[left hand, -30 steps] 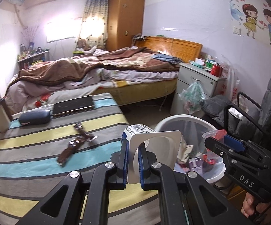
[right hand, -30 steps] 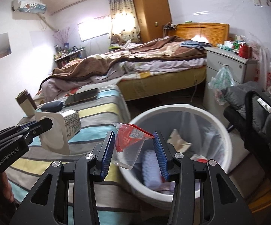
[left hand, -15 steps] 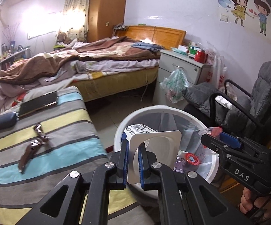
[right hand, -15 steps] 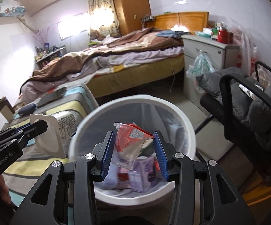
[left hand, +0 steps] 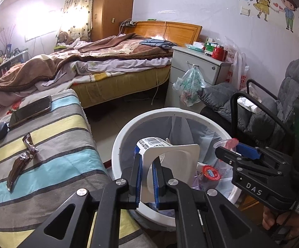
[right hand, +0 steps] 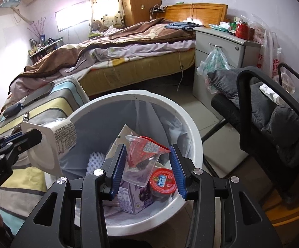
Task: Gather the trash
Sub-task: 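Open the left tool to drop the yogurt cup while the right tool drops the red-lidded cup into the bin, then move both open tools back over the bed toward the brown snack wrappers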
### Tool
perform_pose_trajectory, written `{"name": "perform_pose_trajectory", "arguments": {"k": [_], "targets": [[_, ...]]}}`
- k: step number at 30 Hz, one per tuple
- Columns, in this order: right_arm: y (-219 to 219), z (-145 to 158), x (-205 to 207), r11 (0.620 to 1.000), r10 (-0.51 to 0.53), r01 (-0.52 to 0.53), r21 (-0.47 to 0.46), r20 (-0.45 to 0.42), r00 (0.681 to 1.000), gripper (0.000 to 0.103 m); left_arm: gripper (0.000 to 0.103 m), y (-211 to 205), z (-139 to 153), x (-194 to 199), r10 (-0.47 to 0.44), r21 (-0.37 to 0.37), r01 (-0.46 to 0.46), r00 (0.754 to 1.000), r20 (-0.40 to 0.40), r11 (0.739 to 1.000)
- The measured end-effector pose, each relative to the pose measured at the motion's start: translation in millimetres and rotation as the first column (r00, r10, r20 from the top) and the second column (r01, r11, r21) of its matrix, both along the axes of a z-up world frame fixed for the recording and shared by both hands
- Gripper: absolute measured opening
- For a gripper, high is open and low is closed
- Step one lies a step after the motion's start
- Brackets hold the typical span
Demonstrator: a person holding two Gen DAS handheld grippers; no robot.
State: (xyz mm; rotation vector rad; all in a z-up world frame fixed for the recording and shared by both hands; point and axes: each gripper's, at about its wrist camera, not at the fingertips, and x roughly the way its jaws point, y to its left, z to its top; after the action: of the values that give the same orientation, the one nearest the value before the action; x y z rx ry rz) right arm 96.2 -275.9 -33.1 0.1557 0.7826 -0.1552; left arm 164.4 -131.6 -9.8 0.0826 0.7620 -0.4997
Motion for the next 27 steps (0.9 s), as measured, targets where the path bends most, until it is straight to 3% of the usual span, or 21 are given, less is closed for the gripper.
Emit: {"name": "perform_pose_trajectory", "arguments": {"k": [2, 4, 5, 6, 27], "targets": [[-1.2, -0.2, -0.1, 1.000, 0.010, -0.010, 0.008, 0.000, 1.000, 0.046, 0.012, 0.5, 0.2, 0.5, 0.001, -0.001, -0.001, 1.000, 0.003, 1.000], [-1.7, -0.2, 0.0, 1.000, 0.007, -0.007, 0.003, -0.006, 1.000, 0.048, 0.028, 1.8, -0.2, 1.2, 0.005, -0.007, -0.005, 1.000, -0.006, 1.000], [-1.6, -0.4, -0.2, 1.000, 0.007, -0.007, 0.001, -0.007, 1.000, 0.055, 0.040, 3.5, 0.0, 1.3, 0.003, -0.017, -0.003, 1.000, -0.011, 1.000], [-1.5, -0.1, -0.6, 1.000, 0.006, -0.006, 0.002, -0.005, 1.000, 0.061, 0.046, 6.0, 0.3, 0.9, 0.004, -0.037, -0.004, 1.000, -0.014, 0.999], [12.6, 13.0, -6.8, 1.000, -0.001, 0.001, 0.010, 0.047, 0.999, 0.062, 0.046, 38.5, 14.4, -12.5, 0.063, -0.031, -0.062, 0.998, 0.022, 0.998]]}}
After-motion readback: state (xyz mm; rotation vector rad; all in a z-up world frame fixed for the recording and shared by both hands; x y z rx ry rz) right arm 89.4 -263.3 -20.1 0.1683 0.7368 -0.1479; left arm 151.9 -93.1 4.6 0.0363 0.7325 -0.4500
